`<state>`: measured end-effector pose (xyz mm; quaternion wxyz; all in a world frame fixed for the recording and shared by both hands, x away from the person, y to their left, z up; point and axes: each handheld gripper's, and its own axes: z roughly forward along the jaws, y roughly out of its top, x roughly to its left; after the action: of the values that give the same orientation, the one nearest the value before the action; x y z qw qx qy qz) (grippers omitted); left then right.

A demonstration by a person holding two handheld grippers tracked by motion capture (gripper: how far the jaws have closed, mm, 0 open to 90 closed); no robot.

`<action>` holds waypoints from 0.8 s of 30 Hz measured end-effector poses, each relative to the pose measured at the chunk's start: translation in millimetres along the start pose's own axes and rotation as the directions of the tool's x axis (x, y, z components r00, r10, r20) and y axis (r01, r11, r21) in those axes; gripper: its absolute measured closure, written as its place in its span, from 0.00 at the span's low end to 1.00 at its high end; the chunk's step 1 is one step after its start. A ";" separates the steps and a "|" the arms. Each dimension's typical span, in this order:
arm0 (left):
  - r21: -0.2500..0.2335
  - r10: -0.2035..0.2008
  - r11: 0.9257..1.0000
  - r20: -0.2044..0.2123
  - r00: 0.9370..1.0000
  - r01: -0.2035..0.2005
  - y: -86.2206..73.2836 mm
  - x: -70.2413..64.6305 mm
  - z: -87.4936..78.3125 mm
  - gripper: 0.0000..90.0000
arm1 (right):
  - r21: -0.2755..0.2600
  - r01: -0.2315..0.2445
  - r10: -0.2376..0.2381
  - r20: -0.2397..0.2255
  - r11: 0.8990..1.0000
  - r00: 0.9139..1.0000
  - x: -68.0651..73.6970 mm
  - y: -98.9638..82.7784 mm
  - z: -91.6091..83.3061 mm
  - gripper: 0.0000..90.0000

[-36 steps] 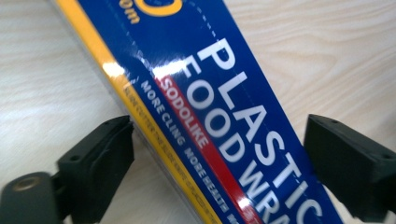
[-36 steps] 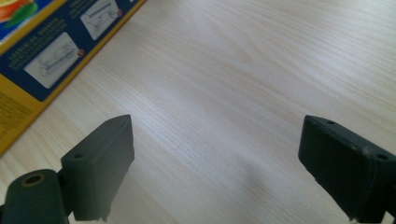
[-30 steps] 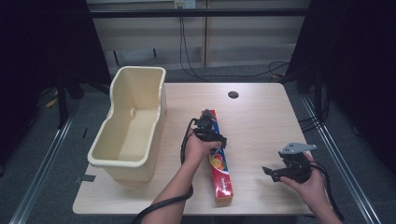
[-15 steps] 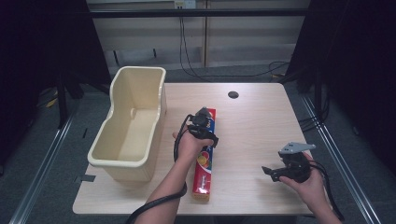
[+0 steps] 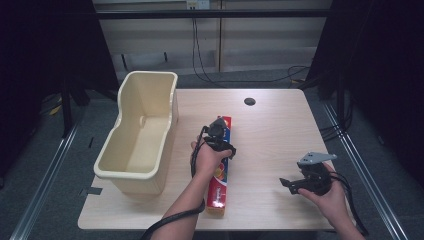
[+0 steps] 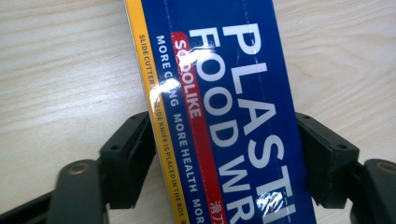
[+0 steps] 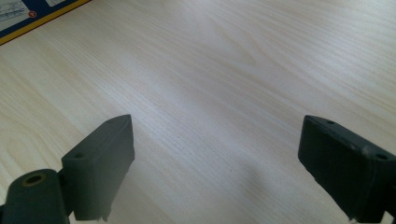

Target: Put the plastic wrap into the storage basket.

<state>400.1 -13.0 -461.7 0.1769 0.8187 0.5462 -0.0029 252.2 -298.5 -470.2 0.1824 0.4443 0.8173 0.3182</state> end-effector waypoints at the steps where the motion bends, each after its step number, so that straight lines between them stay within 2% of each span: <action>1: 0.007 -0.001 1.000 -0.005 1.000 0.001 0.4 -0.5 -1.0 0.32 | -0.002 0.000 0.000 0.005 1.000 1.000 -0.1 0.1 -0.1 0.12; 3: 0.028 -0.021 0.999 -0.018 1.000 0.021 1.7 -2.2 -4.7 0.36 | 0.002 -0.005 0.005 0.009 1.000 1.000 0.2 0.0 -0.4 0.12; 6: 0.051 -0.013 0.999 -0.031 0.999 0.015 3.3 -3.4 -8.7 0.42 | 0.001 -0.004 0.004 -0.001 1.000 1.000 0.3 -0.3 -0.2 0.12; 7: 0.072 0.037 0.997 -0.016 0.999 -0.036 3.8 -1.1 -10.4 0.44 | 0.000 0.001 -0.001 -0.001 1.000 1.000 0.5 -0.4 0.0 0.12; 8: 0.074 0.043 0.996 -0.014 0.999 -0.042 3.4 -1.8 -10.4 0.44 | -0.001 0.001 -0.001 -0.002 1.000 1.000 0.6 -0.3 0.0 0.12; 10: 0.108 0.065 0.992 -0.019 0.998 -0.062 3.9 -3.1 -11.8 0.45 | -0.008 0.007 -0.007 -0.003 1.000 1.000 0.3 -0.1 0.3 0.11; 12: 0.127 0.075 0.989 -0.004 0.997 -0.074 5.0 -2.6 -14.4 0.45 | -0.007 0.005 -0.005 0.000 1.000 1.000 0.2 0.5 -0.3 0.11; 15: 0.125 0.078 0.989 0.006 0.997 -0.078 7.8 -4.2 -22.7 0.45 | -0.008 0.001 -0.001 0.001 1.000 1.000 0.4 0.5 0.0 0.10; 18: 0.144 0.090 0.985 0.004 0.996 -0.090 12.4 -4.9 -34.2 0.45 | -0.002 0.008 -0.008 -0.001 1.000 1.000 0.6 0.4 1.1 0.09; 19: 0.145 0.091 0.985 0.006 0.996 -0.091 13.9 -5.0 -38.5 0.45 | 0.003 -0.003 0.003 0.000 1.000 1.000 1.5 0.4 1.0 0.09; 20: 0.140 0.091 0.986 0.017 0.996 -0.093 15.6 -4.5 -42.7 0.45 | 0.002 -0.002 0.002 -0.002 1.000 1.000 1.6 0.5 0.8 0.09; 22: 0.124 0.066 0.990 0.028 0.997 -0.070 18.1 -4.3 -51.4 0.45 | -0.014 0.006 -0.006 -0.008 1.000 1.000 0.9 0.4 0.6 0.08; 24: 0.126 0.088 0.988 0.034 0.996 -0.091 21.1 -3.7 -60.4 0.45 | -0.014 0.001 -0.001 -0.004 1.000 1.000 0.7 0.4 -0.1 0.06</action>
<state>406.1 -5.9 -398.2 0.1319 0.8519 0.5052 -0.0412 252.0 -297.7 -469.9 0.1840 0.4419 0.8157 0.3248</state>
